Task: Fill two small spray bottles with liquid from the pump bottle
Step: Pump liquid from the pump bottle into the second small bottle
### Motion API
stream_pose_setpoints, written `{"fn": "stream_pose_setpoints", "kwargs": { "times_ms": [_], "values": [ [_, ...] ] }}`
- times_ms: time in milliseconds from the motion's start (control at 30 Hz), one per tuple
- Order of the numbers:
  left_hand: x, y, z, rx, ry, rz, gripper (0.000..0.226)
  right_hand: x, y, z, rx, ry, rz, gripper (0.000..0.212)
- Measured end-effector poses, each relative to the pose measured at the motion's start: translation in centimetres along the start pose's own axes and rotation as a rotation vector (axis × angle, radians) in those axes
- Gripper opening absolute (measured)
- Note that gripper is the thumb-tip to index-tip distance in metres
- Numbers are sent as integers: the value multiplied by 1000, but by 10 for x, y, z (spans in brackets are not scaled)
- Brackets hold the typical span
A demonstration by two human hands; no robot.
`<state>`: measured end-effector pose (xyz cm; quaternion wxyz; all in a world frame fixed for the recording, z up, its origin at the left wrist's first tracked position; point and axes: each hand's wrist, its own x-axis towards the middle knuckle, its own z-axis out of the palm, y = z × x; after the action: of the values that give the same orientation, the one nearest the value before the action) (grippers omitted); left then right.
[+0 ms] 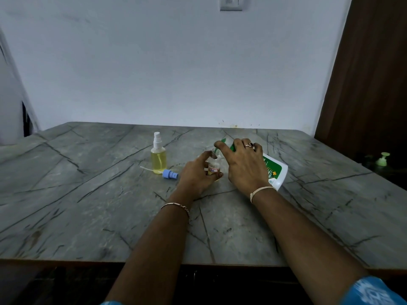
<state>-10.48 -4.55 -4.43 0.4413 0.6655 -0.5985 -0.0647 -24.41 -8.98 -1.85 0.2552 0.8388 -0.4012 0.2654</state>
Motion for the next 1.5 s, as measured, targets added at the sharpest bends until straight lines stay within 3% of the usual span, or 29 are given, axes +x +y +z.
{"fn": "stream_pose_setpoints", "kwargs": {
  "times_ms": [433, 1500],
  "values": [
    [0, -2, 0, 19, 11, -2, 55, -4, 3, -1, -38, 32, -15, 81],
    [-1, -1, -1, 24, 6, 19, 60, 0, -4, -2, -11, 6, 12, 68]
  ]
}}
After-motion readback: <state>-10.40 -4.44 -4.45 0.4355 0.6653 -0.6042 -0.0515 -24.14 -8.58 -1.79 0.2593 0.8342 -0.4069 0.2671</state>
